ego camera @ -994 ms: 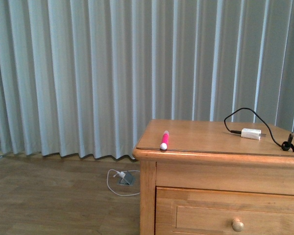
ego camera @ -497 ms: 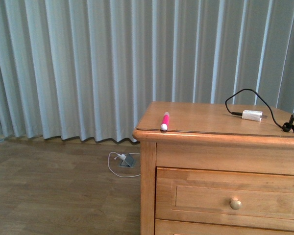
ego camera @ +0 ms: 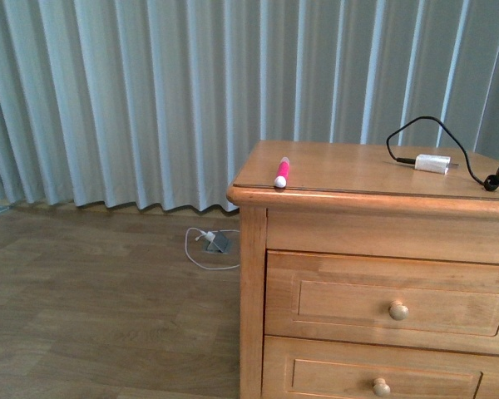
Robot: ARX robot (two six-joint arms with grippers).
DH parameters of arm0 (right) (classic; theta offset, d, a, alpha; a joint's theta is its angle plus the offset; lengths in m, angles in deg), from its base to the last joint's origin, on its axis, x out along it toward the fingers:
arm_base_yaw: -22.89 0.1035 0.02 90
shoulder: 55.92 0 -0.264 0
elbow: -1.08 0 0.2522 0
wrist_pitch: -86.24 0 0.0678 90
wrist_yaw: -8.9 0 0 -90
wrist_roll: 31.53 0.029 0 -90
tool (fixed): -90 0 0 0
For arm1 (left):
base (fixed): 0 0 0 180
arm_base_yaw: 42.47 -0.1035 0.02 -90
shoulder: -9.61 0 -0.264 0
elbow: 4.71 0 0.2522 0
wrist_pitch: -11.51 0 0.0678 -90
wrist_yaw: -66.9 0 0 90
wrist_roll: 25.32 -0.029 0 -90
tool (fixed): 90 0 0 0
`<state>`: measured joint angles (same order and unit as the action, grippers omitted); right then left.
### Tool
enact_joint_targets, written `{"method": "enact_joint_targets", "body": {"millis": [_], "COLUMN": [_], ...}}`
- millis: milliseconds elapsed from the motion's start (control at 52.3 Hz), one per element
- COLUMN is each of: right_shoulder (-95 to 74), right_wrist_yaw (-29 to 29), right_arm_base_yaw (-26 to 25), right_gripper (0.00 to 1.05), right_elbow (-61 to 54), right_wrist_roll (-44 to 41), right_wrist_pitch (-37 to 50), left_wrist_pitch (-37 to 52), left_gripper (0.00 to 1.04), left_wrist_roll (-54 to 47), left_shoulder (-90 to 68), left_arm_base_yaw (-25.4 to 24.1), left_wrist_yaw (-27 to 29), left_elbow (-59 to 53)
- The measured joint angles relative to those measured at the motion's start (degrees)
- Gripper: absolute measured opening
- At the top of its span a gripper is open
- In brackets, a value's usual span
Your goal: Place pink marker in drawer with both arms
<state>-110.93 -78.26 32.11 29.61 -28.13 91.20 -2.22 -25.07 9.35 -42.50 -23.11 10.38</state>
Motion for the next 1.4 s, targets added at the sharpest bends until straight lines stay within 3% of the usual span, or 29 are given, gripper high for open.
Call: {"method": "enact_joint_targets", "body": {"millis": [191,574,1396], "right_shoulder": [-19.0,-45.5,-71.9], "right_wrist_yaw": [3.7,9.2,13.6], "right_arm_base_yaw": [1.1,5.4,3.7], "right_gripper": [0.96,0.96,0.96], "right_elbow": [8.3,27.8,52.2], "right_wrist_roll": [0.7,1.0,2.4], "right_wrist_pitch": [7.4,12.0,12.6], "left_wrist_pitch": [0.0,0.0,0.0], "left_gripper": [0.99,0.99,0.99], "left_wrist_roll": [0.0,0.0,0.0], "left_shoulder": [0.0,0.0,0.0], "left_arm_base_yaw": [0.0,0.0,0.0], "left_wrist_yaw": [0.0,0.0,0.0], "left_elbow": [0.0,0.0,0.0]}}
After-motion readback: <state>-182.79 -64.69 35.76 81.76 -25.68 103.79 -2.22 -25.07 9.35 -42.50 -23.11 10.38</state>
